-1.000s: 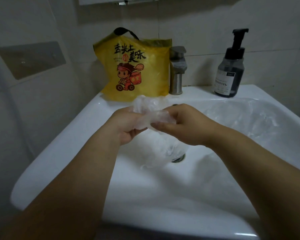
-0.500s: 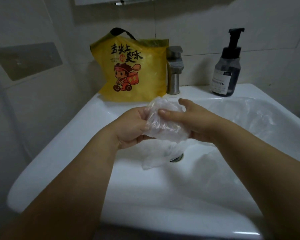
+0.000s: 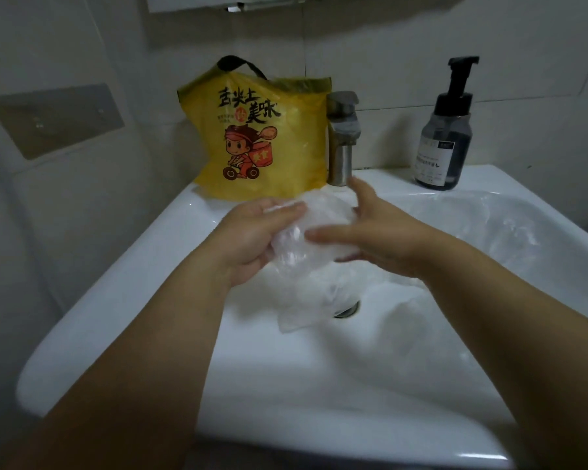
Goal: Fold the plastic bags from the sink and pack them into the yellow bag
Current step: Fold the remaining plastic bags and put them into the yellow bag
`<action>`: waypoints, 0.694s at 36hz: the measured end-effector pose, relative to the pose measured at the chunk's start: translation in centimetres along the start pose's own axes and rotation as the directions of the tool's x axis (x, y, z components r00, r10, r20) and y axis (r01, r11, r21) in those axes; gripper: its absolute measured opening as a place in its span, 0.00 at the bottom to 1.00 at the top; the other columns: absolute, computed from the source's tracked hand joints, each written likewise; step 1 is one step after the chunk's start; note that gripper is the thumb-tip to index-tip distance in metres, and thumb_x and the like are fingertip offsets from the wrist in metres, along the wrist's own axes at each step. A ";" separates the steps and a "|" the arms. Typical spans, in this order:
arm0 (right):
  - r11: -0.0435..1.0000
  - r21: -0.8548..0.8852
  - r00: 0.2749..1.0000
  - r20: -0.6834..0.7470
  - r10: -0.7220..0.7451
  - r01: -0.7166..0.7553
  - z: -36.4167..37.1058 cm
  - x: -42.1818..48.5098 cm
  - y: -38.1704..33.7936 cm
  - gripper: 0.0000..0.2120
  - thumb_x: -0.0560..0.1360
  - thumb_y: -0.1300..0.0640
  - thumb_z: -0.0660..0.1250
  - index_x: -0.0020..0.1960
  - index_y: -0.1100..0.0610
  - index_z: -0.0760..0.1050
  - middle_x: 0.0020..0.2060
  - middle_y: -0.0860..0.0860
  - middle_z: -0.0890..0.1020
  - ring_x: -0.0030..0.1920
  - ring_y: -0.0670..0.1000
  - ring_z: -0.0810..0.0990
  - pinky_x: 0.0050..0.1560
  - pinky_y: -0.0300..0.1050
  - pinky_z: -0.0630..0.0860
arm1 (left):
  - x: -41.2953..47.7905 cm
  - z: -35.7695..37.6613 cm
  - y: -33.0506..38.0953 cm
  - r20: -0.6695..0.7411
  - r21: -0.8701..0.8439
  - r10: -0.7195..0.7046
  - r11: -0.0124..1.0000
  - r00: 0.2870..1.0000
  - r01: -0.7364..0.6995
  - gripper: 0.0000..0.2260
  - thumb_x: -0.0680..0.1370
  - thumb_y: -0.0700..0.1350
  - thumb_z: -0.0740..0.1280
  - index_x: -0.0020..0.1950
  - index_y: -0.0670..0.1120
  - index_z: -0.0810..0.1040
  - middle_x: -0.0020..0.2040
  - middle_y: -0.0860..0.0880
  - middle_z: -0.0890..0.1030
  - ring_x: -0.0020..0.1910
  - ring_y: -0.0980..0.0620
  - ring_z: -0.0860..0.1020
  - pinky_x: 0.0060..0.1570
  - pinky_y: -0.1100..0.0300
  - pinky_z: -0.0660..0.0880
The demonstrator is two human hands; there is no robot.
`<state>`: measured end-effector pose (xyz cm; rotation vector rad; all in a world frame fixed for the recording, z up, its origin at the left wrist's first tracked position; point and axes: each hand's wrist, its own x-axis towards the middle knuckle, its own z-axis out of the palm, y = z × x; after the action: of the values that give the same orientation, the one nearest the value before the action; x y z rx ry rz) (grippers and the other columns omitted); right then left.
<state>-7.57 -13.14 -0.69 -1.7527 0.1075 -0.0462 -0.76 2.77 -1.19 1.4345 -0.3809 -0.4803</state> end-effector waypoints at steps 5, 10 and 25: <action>0.906 0.375 0.980 0.112 0.167 -0.197 -0.3 0.7 0.2 0.45 0.59 0.42 0.77 0.71 0.57 0.65 0.65 0.61 0.73 0.63 0.64 0.74 0.55 0.55 0.79 | 0.5 0.2 0.1 -0.114 -0.219 0.035 0.974 0.993 -0.059 0.11 0.80 0.42 0.65 0.60 0.38 0.74 0.41 0.46 0.81 0.34 0.57 0.81 0.33 0.66 0.77; 0.912 0.393 0.992 0.096 0.085 -0.117 1.6 0.6 1.0 0.07 0.76 0.59 0.67 0.54 0.57 0.76 0.49 0.54 0.83 0.48 0.53 0.82 0.51 0.49 0.80 | 0.4 0.4 0.1 -0.067 -0.210 0.002 0.978 0.998 -0.016 0.20 0.78 0.45 0.67 0.65 0.35 0.74 0.54 0.40 0.82 0.45 0.51 0.81 0.43 0.61 0.79; 0.905 0.395 0.985 0.127 0.117 -0.159 0.6 0.6 0.6 0.05 0.77 0.65 0.65 0.52 0.61 0.76 0.43 0.56 0.80 0.38 0.51 0.78 0.31 0.37 0.78 | 0.9 -0.1 -0.6 -0.073 0.096 0.053 0.994 0.996 -0.046 0.08 0.78 0.35 0.64 0.55 0.37 0.80 0.53 0.38 0.83 0.50 0.44 0.80 0.53 0.54 0.77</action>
<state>-6.95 -12.72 -1.35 -1.3251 0.1386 0.1169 -0.04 2.34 -1.87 1.5263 -0.3811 -0.3710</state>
